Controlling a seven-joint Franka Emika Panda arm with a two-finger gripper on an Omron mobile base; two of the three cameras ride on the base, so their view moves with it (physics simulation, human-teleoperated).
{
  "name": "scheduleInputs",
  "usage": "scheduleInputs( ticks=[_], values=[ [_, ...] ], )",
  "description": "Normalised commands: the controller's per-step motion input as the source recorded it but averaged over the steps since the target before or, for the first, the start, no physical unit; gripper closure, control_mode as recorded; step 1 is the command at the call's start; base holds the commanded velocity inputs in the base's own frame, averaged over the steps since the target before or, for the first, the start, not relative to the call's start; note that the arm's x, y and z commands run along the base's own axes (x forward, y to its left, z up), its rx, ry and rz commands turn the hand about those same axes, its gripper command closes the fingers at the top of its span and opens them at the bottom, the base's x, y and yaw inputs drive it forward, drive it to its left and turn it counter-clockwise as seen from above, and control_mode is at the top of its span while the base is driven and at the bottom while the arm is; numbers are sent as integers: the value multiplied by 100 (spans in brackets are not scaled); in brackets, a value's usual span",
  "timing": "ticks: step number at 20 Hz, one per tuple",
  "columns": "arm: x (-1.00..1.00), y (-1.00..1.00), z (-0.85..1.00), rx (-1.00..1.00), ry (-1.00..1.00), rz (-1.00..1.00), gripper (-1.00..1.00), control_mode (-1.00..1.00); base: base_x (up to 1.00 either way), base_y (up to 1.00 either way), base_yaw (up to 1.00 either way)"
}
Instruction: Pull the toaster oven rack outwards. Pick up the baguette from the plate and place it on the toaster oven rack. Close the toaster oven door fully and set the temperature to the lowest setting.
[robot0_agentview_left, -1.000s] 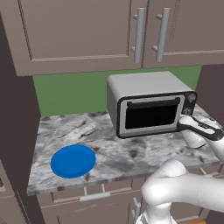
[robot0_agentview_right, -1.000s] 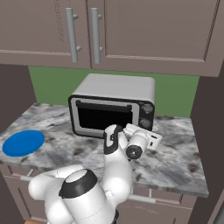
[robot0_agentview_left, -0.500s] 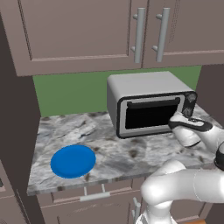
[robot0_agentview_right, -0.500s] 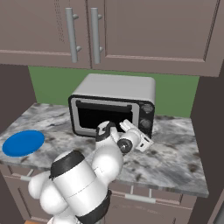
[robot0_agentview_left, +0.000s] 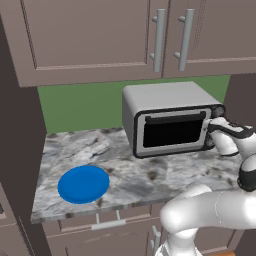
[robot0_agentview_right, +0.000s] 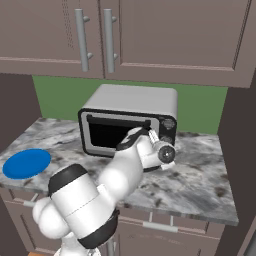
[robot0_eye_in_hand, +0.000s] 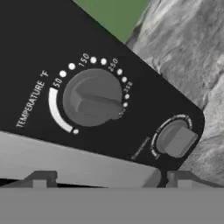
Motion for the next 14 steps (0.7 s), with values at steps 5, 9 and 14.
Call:
scheduleInputs(
  ticks=[5, 9, 14],
  values=[
    [3, -63, 18, 63, 3, 8, -100, -100, 0, 0, 0],
    [0, -16, -7, 14, 0, 1, -100, -100, 0, 0, 0],
    [-1, 0, -4, 5, 0, 0, -100, -100, 0, 0, 0]
  ],
)
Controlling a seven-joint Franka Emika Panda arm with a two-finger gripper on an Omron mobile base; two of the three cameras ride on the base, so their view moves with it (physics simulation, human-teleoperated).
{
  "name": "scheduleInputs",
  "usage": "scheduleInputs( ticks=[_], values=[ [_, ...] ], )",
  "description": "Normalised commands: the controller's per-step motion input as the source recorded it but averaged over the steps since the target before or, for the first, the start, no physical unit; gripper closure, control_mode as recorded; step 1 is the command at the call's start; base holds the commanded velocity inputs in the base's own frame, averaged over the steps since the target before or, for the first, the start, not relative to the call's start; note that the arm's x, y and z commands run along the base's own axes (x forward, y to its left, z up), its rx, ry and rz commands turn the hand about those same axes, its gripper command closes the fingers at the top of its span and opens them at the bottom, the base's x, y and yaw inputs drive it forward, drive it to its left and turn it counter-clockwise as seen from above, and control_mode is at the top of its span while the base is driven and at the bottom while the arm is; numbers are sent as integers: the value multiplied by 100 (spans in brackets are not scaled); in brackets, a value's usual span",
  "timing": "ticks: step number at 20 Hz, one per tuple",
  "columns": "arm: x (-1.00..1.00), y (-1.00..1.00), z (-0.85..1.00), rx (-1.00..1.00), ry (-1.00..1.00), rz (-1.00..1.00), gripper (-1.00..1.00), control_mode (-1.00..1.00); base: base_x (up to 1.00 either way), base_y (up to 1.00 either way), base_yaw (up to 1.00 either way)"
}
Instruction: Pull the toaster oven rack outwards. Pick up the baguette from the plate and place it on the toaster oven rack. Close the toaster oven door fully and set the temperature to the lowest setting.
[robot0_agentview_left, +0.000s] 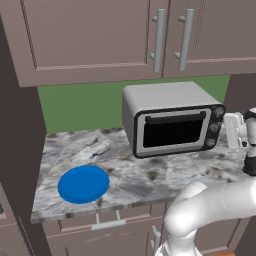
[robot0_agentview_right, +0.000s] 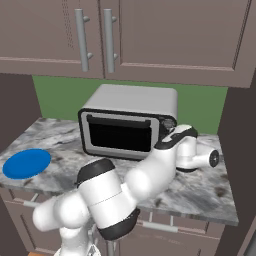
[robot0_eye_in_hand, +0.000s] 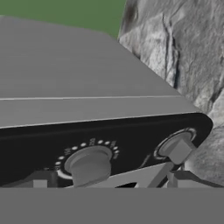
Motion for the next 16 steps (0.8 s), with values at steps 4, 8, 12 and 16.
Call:
scheduleInputs(
  ticks=[4, 8, 12, 16],
  values=[
    [0, 0, -3, 1, 1, 0, -100, -100, 0, 0, 0],
    [0, 0, 0, 0, 0, 0, -100, -100, 0, 0, 0],
    [0, 0, 0, 0, 1, 0, -100, -100, 0, 0, 0],
    [-9, 3, -7, 26, 9, 0, -100, -100, 0, 0, 0]
  ],
)
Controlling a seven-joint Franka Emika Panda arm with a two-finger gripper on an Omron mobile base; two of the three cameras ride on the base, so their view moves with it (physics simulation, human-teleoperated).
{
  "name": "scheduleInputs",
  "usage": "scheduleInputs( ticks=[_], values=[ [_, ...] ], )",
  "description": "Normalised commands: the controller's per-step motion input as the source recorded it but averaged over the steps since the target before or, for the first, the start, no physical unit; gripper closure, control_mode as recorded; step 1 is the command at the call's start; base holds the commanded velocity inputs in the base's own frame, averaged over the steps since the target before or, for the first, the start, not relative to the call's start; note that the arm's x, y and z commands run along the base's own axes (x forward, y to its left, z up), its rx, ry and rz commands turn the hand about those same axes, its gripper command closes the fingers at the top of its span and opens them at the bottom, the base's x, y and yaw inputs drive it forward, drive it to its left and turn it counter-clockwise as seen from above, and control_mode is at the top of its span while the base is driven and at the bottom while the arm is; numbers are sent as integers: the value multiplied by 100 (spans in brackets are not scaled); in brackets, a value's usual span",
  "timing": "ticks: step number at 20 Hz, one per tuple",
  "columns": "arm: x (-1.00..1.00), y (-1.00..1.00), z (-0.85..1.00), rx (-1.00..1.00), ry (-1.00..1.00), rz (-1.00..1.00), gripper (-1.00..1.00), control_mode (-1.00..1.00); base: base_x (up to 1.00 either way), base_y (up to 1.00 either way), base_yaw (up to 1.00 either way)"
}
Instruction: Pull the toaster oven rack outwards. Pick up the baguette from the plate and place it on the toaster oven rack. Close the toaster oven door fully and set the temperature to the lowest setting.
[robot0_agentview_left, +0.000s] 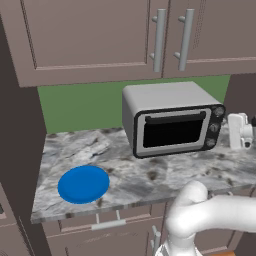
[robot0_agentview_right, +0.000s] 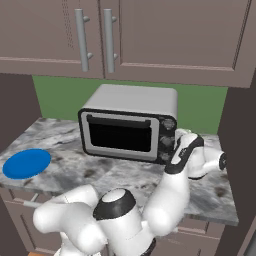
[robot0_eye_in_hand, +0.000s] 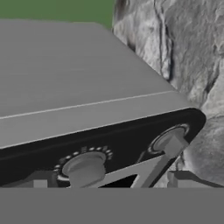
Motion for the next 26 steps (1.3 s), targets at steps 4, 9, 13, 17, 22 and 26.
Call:
scheduleInputs(
  ticks=[4, 9, 13, 17, 22, 26],
  values=[
    [0, 0, -18, 83, 28, 0, -100, -100, 0, 0, 0],
    [0, 0, 0, 74, 24, 5, -100, -100, 0, 0, 0],
    [0, 1, 0, 50, 23, 4, -100, -100, 0, 0, 0],
    [0, 1, -1, 0, 2, 0, -100, -100, 0, 0, 0],
    [4, 0, -18, 6, -3, -1, -100, -100, 0, 0, 0],
    [4, 0, -20, 11, -2, -1, -100, -100, 0, 0, 0]
  ],
)
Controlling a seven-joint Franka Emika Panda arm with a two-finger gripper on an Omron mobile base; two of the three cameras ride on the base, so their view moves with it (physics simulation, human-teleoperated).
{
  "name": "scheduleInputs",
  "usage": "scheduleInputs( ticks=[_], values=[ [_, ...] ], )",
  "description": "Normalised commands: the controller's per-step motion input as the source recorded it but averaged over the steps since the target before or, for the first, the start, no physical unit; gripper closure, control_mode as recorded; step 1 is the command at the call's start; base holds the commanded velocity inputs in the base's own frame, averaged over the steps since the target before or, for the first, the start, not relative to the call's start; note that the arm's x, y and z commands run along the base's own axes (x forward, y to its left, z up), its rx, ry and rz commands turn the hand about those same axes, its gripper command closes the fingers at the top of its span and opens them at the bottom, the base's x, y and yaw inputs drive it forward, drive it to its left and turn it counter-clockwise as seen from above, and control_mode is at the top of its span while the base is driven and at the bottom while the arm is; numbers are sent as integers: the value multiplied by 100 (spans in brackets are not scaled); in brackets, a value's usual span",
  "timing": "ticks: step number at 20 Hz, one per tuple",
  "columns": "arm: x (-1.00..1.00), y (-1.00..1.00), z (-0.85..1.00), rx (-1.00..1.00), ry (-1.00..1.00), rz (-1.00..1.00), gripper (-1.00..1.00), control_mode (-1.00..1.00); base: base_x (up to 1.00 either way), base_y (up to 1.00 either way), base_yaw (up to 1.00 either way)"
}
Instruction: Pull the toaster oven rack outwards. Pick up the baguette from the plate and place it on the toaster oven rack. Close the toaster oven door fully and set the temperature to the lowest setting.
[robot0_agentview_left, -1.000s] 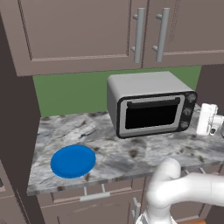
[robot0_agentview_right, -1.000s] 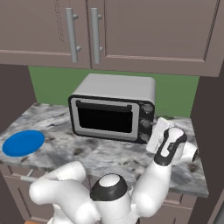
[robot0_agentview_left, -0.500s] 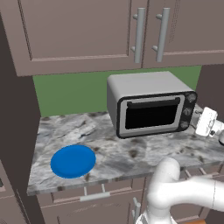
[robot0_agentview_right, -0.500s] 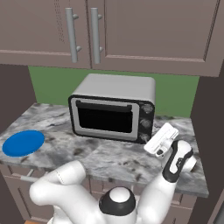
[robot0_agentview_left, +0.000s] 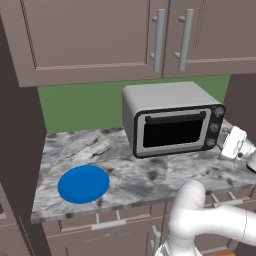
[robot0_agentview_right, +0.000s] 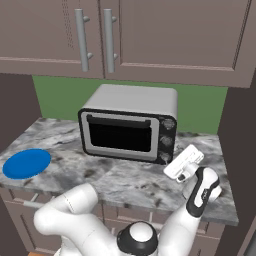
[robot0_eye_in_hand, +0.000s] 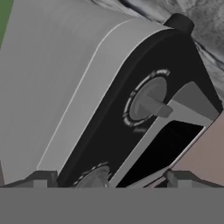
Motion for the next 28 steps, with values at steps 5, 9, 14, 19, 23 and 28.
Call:
scheduleInputs(
  ticks=[5, 9, 14, 19, 23, 28],
  values=[
    [0, 0, -1, 1, 0, 0, -100, -100, 0, 0, 0],
    [0, 0, 0, 0, 0, 0, -100, -100, 0, 0, 0],
    [0, 0, 0, 0, 0, 0, -100, -100, 0, 0, 0],
    [0, 0, 0, 0, 0, 0, -100, -100, 0, 0, 0],
    [0, 0, 0, 0, 0, 0, -100, -100, 0, 0, 0],
    [1, 10, 3, -2, 0, -2, -100, -100, 0, 0, 0]
  ],
)
